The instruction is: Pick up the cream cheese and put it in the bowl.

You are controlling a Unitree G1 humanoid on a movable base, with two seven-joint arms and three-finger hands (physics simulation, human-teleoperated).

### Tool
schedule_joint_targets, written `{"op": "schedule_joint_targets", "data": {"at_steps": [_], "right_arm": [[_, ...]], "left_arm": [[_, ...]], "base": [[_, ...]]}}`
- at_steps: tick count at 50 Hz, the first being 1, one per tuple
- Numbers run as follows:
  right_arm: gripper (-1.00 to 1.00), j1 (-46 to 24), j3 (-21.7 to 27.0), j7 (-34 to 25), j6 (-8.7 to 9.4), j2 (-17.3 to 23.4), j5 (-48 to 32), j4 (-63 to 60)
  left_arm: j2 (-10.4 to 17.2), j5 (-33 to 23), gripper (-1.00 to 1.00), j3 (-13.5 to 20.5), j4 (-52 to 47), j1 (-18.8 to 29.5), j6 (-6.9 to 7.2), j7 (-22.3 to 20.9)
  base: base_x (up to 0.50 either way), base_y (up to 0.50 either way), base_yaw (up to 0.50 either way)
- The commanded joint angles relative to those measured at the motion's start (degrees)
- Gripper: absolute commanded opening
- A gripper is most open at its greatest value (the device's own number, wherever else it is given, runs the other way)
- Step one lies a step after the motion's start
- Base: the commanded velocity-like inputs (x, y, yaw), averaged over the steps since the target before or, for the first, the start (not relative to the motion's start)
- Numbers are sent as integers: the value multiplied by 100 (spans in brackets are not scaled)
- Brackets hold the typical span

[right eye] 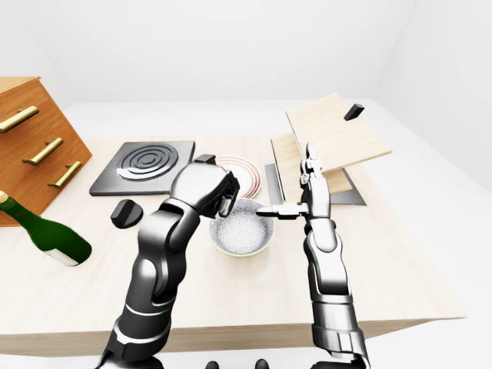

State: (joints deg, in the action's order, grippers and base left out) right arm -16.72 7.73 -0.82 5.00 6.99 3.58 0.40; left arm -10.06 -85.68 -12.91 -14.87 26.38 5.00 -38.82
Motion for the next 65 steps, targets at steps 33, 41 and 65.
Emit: {"op": "schedule_joint_targets", "data": {"at_steps": [33,41,65], "right_arm": [[100,121,330,98,0,235,315,-293],[100,153,337,107,0,236,330,-350],[100,137,312,101,0,225,314,-261]], "left_arm": [[-530,-318,-100,-687,1159,-438,0,878],[-548,-294,-100,-703,1324,-435,0,981],[-572,-314,-100,-760,1418,-490,0,1062]], "base": [[0,0,0],[0,0,0],[0,0,0]]}}
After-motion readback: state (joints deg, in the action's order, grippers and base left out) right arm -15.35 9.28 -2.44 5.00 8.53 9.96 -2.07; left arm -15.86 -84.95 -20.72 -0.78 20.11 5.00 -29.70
